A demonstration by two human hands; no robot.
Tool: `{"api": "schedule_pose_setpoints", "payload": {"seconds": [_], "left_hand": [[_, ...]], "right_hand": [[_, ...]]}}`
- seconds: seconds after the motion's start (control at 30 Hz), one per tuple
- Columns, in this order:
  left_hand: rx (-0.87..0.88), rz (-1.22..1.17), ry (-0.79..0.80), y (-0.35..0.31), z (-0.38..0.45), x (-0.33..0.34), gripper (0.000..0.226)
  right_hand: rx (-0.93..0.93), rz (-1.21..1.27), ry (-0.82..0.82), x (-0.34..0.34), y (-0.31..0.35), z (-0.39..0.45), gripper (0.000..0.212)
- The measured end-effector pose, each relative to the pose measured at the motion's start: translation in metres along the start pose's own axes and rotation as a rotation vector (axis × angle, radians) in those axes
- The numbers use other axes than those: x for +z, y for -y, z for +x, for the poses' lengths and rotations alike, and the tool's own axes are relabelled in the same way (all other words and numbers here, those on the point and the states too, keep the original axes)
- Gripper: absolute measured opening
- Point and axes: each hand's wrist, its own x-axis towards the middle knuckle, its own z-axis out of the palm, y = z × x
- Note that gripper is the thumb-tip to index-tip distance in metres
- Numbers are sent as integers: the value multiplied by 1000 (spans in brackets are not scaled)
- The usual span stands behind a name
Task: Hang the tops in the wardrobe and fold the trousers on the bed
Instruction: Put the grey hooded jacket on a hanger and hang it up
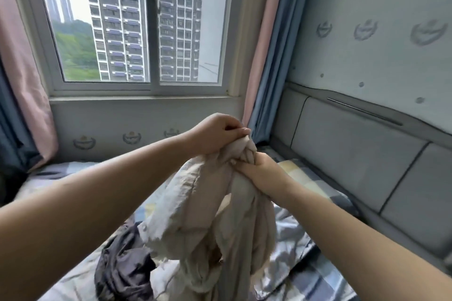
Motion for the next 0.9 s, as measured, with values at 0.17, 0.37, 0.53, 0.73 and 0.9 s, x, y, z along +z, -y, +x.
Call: {"api": "schedule_pose_setpoints", "payload": {"seconds": [0.17, 0.37, 0.53, 0.73, 0.9], "left_hand": [[31, -156, -52, 3, -12, 28, 13], [150, -257, -11, -30, -29, 72, 27], [252, -249, 1, -73, -34, 109, 30], [52, -442, 195, -121, -52, 184, 68], [-148, -773, 457, -189, -98, 274, 78]], "right_hand": [[130, 227, -253, -16, -8, -27, 16], [277, 421, -630, -62, -12, -72, 18], [290, 499, -947, -120, -9, -129, 23], [271, 640, -1194, -184, -2, -225, 27], [231, 635, -1372, -230, 3, -321, 27]]}}
